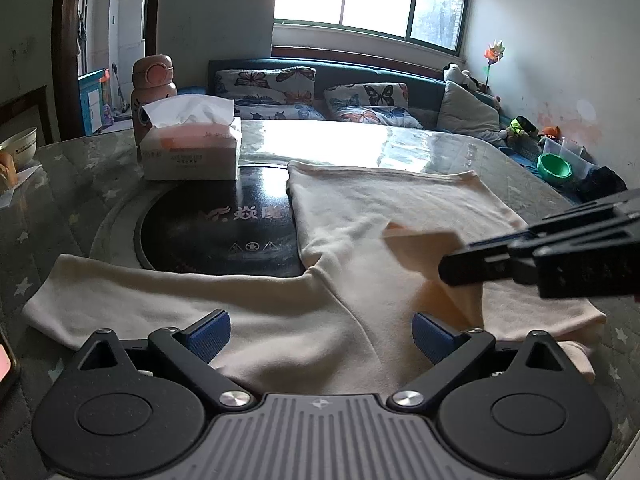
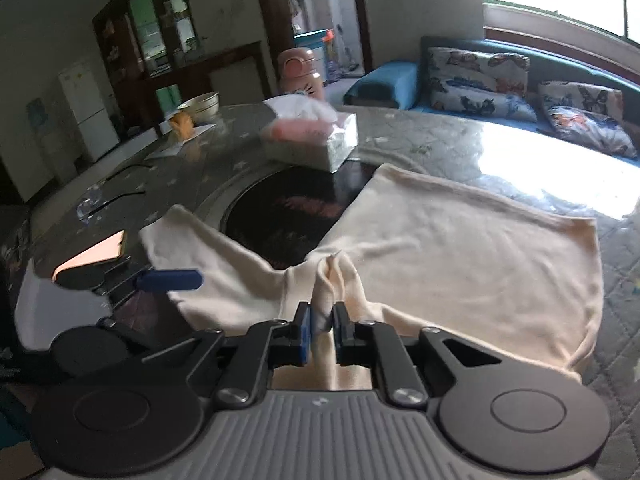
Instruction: Fold clothes
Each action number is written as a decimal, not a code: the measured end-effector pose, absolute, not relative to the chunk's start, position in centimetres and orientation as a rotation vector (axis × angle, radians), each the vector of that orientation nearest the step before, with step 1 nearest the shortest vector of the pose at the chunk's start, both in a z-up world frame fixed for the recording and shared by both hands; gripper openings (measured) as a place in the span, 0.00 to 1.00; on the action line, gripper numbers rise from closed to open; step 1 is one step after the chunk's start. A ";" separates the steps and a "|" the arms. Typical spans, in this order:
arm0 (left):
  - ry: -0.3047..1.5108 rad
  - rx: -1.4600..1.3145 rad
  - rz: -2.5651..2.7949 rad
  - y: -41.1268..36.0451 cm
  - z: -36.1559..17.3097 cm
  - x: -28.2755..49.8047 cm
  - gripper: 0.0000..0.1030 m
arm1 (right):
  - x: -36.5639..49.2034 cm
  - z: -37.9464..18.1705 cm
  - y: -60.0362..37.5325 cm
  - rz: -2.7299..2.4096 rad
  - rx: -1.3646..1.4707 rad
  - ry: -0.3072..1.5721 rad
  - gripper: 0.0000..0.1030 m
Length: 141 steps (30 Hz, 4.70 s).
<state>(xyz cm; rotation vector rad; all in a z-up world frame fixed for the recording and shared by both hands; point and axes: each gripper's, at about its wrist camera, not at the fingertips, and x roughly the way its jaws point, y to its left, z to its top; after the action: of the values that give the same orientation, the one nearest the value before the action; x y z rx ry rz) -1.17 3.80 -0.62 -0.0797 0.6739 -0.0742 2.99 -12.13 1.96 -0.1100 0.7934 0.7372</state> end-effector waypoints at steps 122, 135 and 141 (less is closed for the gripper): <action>0.658 -0.131 -0.210 3.1 0.3 -3.1 0.46 | 3.3 -1.2 -22.8 0.558 -0.078 0.784 0.37; 0.662 -0.105 -0.170 4.3 -1.1 -4.6 0.49 | 3.3 -1.0 -21.3 0.533 -0.173 0.758 0.07; 0.677 -0.101 -0.178 4.3 -1.6 -4.5 0.49 | 3.1 0.3 -20.9 0.476 -0.242 0.703 0.07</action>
<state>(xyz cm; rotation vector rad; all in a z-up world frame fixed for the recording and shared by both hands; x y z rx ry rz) -4.55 4.34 -1.65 -0.1012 0.6772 -0.1777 3.10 -20.94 0.33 -0.2421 0.7027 0.4757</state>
